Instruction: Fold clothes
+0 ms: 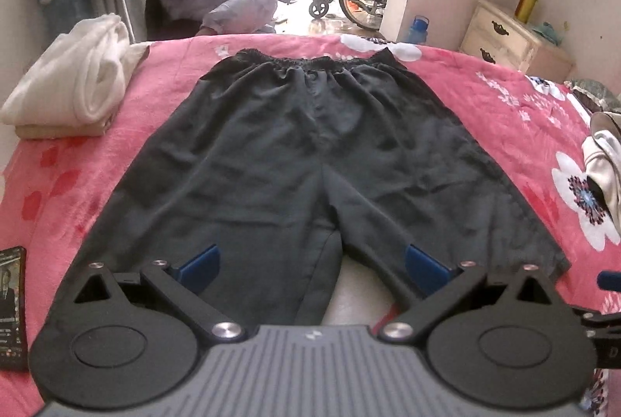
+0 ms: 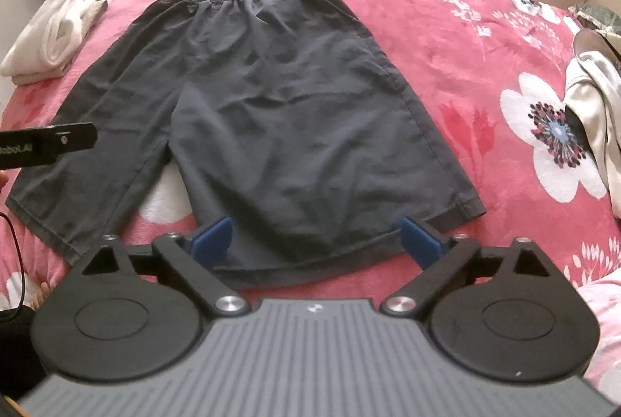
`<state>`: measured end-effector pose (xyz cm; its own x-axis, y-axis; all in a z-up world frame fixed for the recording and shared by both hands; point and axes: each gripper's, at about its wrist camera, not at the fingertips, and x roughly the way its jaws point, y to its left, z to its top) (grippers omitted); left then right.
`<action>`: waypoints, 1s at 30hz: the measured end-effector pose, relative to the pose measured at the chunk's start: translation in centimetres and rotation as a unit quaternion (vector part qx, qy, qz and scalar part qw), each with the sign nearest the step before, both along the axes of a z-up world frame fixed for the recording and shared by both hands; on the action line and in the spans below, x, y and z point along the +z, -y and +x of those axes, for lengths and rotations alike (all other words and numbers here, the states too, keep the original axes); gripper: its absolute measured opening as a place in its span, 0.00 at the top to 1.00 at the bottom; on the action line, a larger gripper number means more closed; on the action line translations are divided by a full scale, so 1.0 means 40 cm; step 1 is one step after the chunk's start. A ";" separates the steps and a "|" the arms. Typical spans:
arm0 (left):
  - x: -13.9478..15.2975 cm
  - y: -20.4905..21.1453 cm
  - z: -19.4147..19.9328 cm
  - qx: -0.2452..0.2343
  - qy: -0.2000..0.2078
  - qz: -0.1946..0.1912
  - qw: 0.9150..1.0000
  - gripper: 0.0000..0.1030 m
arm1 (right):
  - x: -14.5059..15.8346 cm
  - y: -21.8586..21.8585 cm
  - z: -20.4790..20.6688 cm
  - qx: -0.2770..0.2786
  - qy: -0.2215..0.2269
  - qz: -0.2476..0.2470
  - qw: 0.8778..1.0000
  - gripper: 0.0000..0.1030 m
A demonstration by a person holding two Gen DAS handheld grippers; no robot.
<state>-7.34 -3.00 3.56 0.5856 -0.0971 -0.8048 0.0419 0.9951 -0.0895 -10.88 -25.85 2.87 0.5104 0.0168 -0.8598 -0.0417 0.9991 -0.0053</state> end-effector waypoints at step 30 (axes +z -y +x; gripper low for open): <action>-0.088 0.024 -0.020 0.013 -0.042 0.037 0.998 0.02 | -0.020 -0.021 0.005 -0.028 -0.013 -0.032 0.999 0.01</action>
<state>-8.12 -3.94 0.06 0.5169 -0.0200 -0.8558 0.0106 0.9998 -0.0170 -10.68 -25.00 2.08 0.4861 -0.0667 -0.8713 0.0127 0.9975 -0.0694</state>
